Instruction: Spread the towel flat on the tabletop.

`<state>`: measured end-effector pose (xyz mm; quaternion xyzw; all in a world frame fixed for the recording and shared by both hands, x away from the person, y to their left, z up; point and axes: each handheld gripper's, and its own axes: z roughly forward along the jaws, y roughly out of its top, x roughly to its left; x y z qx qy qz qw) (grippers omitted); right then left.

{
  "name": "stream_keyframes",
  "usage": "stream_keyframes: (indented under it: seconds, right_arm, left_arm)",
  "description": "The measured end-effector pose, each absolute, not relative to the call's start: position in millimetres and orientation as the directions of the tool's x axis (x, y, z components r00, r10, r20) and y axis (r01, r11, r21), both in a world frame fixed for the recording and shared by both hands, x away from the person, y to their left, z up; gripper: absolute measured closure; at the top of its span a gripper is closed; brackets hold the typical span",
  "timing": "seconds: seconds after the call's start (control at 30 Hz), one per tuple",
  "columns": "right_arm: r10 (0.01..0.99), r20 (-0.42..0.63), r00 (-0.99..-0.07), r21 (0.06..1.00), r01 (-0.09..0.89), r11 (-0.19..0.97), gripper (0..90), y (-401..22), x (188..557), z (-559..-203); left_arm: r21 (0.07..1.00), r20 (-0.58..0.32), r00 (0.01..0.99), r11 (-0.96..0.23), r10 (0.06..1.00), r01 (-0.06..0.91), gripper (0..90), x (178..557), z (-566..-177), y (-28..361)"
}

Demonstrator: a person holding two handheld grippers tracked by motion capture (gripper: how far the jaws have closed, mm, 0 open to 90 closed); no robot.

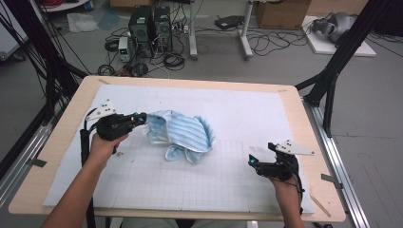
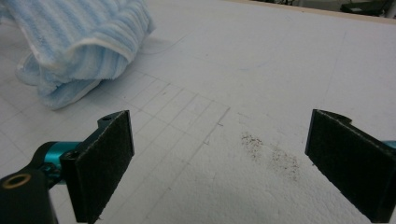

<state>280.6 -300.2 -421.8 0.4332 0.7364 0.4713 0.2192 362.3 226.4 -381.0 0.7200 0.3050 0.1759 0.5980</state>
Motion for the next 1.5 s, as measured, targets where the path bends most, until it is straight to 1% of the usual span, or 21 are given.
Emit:
stream_keyframes:
  seconds: [0.13, 0.33, 0.47, 0.53, 0.6, 0.77, 0.9, 0.93, 0.97, 1.0, 1.07, 1.13, 1.2, 1.23, 1.3, 1.33, 1.4, 1.47, 1.5]
  right_arm:
    - [0.835, 0.086, -0.543, 0.882, 0.431, 0.189, 6.9, -296, 282, -422]
    - [0.816, 0.086, -0.572, 0.882, 0.424, 0.204, 6.9, -285, 284, -420]
    - [0.796, 0.110, -0.595, 0.885, 0.424, 0.194, 6.8, -278, 288, -418]
    - [0.799, 0.106, -0.592, 0.879, 0.432, 0.203, 6.8, -272, 291, -419]
    - [0.787, 0.101, -0.609, 0.872, 0.434, 0.224, 6.8, -263, 295, -419]
    - [0.767, 0.109, -0.632, 0.878, 0.423, 0.224, 6.9, -251, 302, -415]
    - [0.746, 0.094, -0.659, 0.871, 0.417, 0.259, 7.2, -228, 317, -408]
    - [0.741, 0.089, -0.665, 0.868, 0.416, 0.269, 10.3, -223, 321, -408]
    - [0.730, 0.092, -0.678, 0.867, 0.415, 0.277, 16.2, -218, 325, -408]
    - [0.715, 0.092, -0.693, 0.866, 0.410, 0.285, 18.4, -213, 329, -409]
    - [0.703, 0.083, -0.707, 0.855, 0.413, 0.314, 19.4, -199, 338, -412]
    - [0.683, 0.088, -0.725, 0.838, 0.425, 0.342, 25.3, -187, 348, -418]
    - [0.673, 0.089, -0.734, 0.814, 0.444, 0.376, 27.7, -174, 357, -426]
    - [0.673, 0.089, -0.734, 0.814, 0.444, 0.376, 27.7, -174, 357, -426]
    - [0.645, 0.093, -0.758, 0.788, 0.453, 0.418, 34.0, -155, 371, -436]
    - [0.645, 0.093, -0.758, 0.788, 0.453, 0.418, 34.0, -155, 371, -436]
    - [0.625, 0.092, -0.775, 0.769, 0.454, 0.450, 36.9, -137, 381, -442]
    - [0.616, 0.088, -0.783, 0.764, 0.450, 0.463, 38.3, -131, 384, -443]
    - [0.607, 0.074, -0.791, 0.757, 0.441, 0.482, 45.7, -120, 388, -444]
  left_arm:
    - [0.958, -0.102, 0.714, -0.124, 0.693, 0.257, 86.7, 362, -388, 241]
    - [0.955, -0.108, 0.676, -0.112, 0.729, 0.273, 86.7, 357, -399, 261]
    - [0.954, -0.123, 0.647, -0.090, 0.753, 0.287, 86.7, 355, -404, 272]
    - [0.954, -0.126, 0.640, -0.085, 0.758, 0.288, 86.7, 353, -407, 276]
    - [0.954, -0.129, 0.635, -0.080, 0.762, 0.290, 86.7, 352, -409, 279]
    - [0.953, -0.132, 0.619, -0.073, 0.774, 0.295, 86.7, 351, -415, 286]
    - [0.951, -0.135, 0.621, -0.075, 0.772, 0.299, 86.7, 350, -416, 287]
    - [0.953, -0.133, 0.620, -0.071, 0.773, 0.293, 86.6, 350, -416, 287]
    - [0.954, -0.135, 0.620, -0.067, 0.773, 0.291, 86.6, 350, -416, 287]
    - [0.954, -0.135, 0.620, -0.067, 0.773, 0.291, 86.7, 350, -416, 287]
    - [0.955, -0.135, 0.617, -0.063, 0.775, 0.289, 86.6, 350, -416, 288]
    - [0.955, -0.141, 0.615, -0.056, 0.776, 0.290, 86.7, 350, -416, 288]
    - [0.956, -0.143, 0.615, -0.052, 0.776, 0.288, 86.7, 350, -416, 288]
    - [0.956, -0.143, 0.616, -0.053, 0.774, 0.288, 86.7, 350, -416, 288]
    - [0.956, -0.144, 0.620, -0.053, 0.771, 0.288, 86.6, 350, -415, 288]
    - [0.956, -0.143, 0.621, -0.053, 0.771, 0.287, 86.6, 350, -415, 288]
    - [0.957, -0.144, 0.622, -0.052, 0.770, 0.286, 86.6, 350, -415, 287]
    - [0.957, -0.144, 0.620, -0.050, 0.771, 0.285, 86.6, 350, -415, 288]
    - [0.957, -0.144, 0.619, -0.050, 0.772, 0.285, 86.6, 350, -415, 288]
